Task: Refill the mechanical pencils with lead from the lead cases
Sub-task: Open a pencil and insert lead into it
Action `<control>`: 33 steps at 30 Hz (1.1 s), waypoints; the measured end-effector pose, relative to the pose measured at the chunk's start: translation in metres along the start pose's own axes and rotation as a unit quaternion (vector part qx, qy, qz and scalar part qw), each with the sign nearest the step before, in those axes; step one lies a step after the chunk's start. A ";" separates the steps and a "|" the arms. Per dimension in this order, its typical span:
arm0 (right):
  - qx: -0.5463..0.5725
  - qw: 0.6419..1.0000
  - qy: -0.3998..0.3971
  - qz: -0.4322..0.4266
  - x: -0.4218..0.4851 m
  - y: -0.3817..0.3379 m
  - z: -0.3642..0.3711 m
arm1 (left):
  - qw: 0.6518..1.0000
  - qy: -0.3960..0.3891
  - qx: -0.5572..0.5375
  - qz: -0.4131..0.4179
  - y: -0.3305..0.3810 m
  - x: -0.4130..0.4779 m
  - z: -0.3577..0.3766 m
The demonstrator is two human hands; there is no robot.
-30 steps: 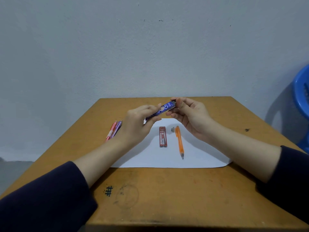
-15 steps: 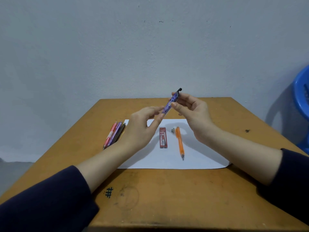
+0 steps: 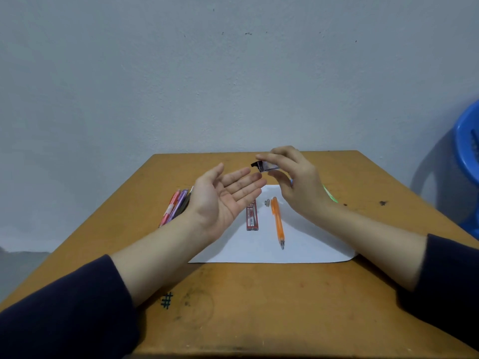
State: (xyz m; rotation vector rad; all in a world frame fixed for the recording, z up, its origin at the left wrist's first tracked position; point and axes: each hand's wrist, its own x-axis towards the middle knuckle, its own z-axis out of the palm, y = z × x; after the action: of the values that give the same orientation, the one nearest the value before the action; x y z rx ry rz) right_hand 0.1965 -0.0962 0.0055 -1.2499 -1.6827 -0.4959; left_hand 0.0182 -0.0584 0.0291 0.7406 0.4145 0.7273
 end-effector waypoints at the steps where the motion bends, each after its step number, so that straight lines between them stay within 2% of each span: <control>1: -0.014 1.000 -0.001 -0.016 0.000 0.002 0.000 | 1.000 0.000 -0.016 -0.002 0.001 -0.001 0.000; 5: -0.049 0.997 0.003 -0.067 0.001 0.006 0.000 | 0.999 0.001 -0.052 -0.008 0.006 -0.002 0.000; 11: -0.102 0.986 0.014 -0.134 0.003 0.010 -0.002 | 0.999 0.007 -0.049 -0.013 0.006 -0.001 -0.001; 15: -0.171 0.967 0.037 -0.187 0.004 0.015 -0.003 | 0.999 0.000 -0.050 -0.020 0.007 -0.001 -0.002; 19: -0.208 0.952 0.026 -0.222 0.006 0.020 -0.004 | 0.998 -0.004 -0.062 -0.027 0.008 0.000 -0.003; 33: -0.162 0.974 0.009 -0.157 0.001 0.017 -0.003 | 0.997 -0.010 -0.067 -0.026 0.012 -0.001 -0.002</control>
State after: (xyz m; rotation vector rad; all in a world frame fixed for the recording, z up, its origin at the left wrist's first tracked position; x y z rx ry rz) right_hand 0.2130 -0.0907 0.0043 -1.2020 -1.8451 -1.0017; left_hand 0.0111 -0.0522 0.0362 0.6076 0.3624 0.6917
